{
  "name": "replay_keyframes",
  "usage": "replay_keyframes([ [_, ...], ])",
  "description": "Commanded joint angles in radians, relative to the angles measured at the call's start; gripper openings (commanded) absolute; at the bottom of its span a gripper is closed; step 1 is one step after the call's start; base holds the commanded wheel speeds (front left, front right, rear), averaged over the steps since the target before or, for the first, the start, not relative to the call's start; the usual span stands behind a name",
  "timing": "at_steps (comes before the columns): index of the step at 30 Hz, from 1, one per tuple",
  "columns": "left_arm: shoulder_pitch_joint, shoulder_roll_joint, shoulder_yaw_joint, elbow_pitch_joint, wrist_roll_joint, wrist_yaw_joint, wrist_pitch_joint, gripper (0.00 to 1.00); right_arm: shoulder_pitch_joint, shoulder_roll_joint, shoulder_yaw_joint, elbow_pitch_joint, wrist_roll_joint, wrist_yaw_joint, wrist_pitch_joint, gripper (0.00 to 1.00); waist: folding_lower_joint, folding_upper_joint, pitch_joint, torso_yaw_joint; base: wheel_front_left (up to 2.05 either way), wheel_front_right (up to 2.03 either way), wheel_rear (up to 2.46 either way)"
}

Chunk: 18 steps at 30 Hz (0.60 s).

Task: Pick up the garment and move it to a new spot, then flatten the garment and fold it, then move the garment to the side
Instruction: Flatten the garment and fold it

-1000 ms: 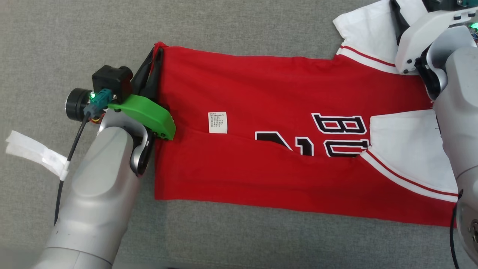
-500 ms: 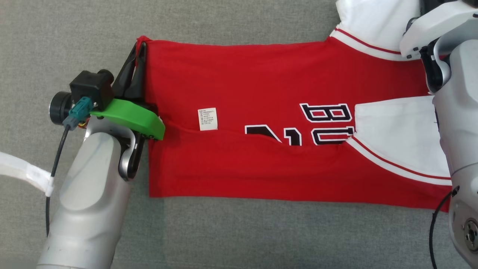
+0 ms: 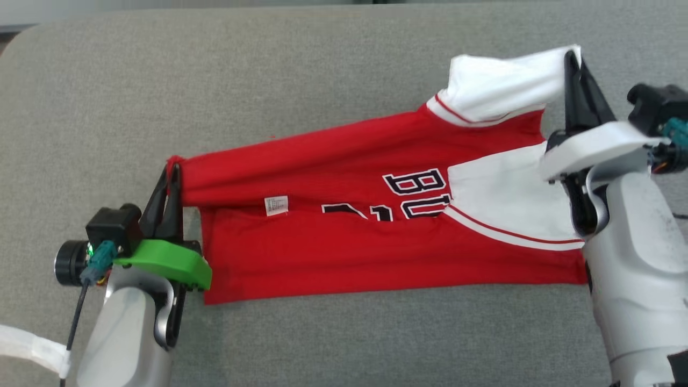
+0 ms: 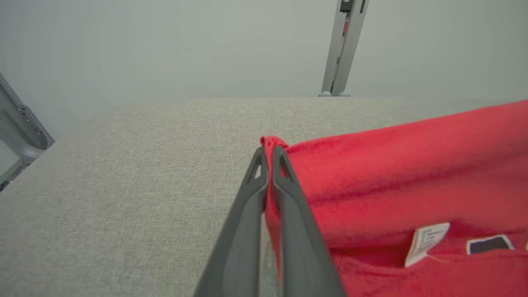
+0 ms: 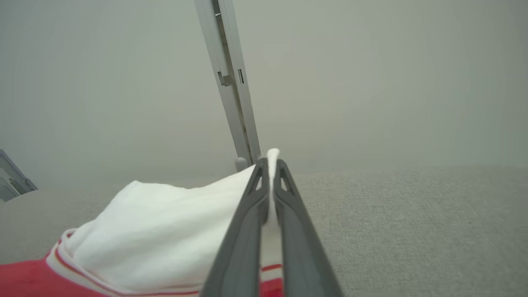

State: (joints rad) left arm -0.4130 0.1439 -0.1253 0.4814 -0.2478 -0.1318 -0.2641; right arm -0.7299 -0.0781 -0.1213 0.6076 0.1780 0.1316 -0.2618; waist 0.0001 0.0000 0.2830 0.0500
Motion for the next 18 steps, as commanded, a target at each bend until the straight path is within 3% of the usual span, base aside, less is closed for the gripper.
replay_keyframes([
  [1, 0.034, -0.001, 0.012, 0.004, 0.006, 0.002, 0.000, 0.00, 0.056, -0.001, 0.004, -0.014, 0.016, -0.002, -0.004, 0.00, -0.0001, 0.0000, -0.083, -0.065, 0.00, 0.00, 0.00],
  [12, 0.225, -0.045, 0.022, 0.022, 0.028, 0.002, 0.000, 0.00, 0.371, 0.009, 0.012, -0.038, 0.078, -0.002, -0.004, 0.00, -0.0001, 0.0000, -0.143, -0.087, 0.00, 0.00, 0.00],
  [13, 0.238, -0.048, 0.021, 0.021, 0.034, 0.002, 0.000, 0.38, 0.389, 0.010, 0.016, -0.027, 0.078, -0.002, -0.004, 0.23, -0.0001, 0.0000, -0.145, -0.086, 0.00, 0.00, 0.00],
  [14, 0.254, -0.051, 0.022, 0.021, 0.041, 0.002, 0.000, 0.93, 0.407, 0.011, 0.021, -0.014, 0.082, -0.002, -0.004, 0.63, -0.0001, 0.0000, -0.147, -0.085, 0.00, 0.00, 0.00],
  [15, 0.264, -0.053, 0.022, 0.016, 0.047, 0.002, 0.000, 1.00, 0.415, 0.011, 0.024, -0.007, 0.088, -0.002, -0.004, 1.00, -0.0001, 0.0000, -0.149, -0.083, 0.00, 0.00, 0.00],
  [18, 0.306, -0.065, 0.051, -0.004, 0.057, 0.008, 0.000, 1.00, 0.436, 0.004, 0.039, -0.003, 0.091, -0.002, -0.004, 1.00, -0.0001, 0.0000, -0.155, -0.076, 0.00, 0.00, 0.00],
])
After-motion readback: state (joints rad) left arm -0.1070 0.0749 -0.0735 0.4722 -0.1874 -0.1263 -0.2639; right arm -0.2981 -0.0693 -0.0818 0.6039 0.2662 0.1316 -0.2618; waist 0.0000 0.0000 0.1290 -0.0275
